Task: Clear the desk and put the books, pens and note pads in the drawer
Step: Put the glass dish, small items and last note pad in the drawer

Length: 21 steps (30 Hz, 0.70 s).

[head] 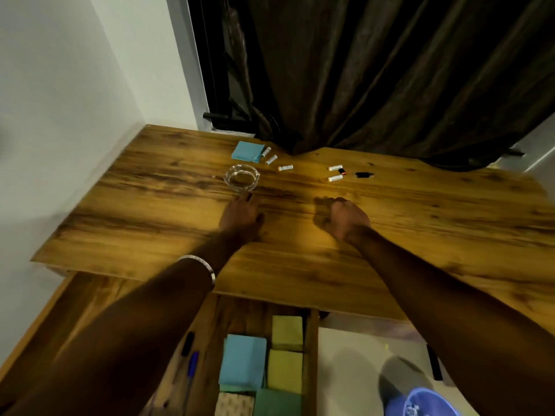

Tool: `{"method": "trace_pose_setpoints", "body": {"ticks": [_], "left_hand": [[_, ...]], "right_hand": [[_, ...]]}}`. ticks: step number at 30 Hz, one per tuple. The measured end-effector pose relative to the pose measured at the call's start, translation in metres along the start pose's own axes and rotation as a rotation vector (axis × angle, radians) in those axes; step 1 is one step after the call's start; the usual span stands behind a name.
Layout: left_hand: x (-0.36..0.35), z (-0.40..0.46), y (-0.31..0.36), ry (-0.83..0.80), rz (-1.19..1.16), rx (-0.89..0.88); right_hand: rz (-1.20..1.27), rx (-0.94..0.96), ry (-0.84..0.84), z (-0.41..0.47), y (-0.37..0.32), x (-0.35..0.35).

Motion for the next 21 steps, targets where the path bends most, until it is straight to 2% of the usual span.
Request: {"method": "trace_pose_setpoints", "body": {"ticks": [6, 12, 21], "left_hand": [[-0.017, -0.026, 0.042, -0.025, 0.102, -0.038], [-0.021, -0.029, 0.083, 0.111, 0.046, -0.041], [-0.039, -0.002, 0.107, 0.144, -0.049, -0.009]], "right_hand": [[-0.071, 0.030, -0.055, -0.026, 0.056, 0.010], [-0.102, 0.040, -0.083, -0.028, 0.108, 0.019], [-0.091, 0.058, -0.072, 0.009, 0.128, 0.018]]}}
Point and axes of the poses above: each hand's wrist, its own z-axis towards the middle knuckle, its own x-axis out of the back of the hand, y = z × x, the point moved 9 cm from there along z, towards the middle knuckle, and after that the axes turned 13 degrees about y, right-handed, at the moved point
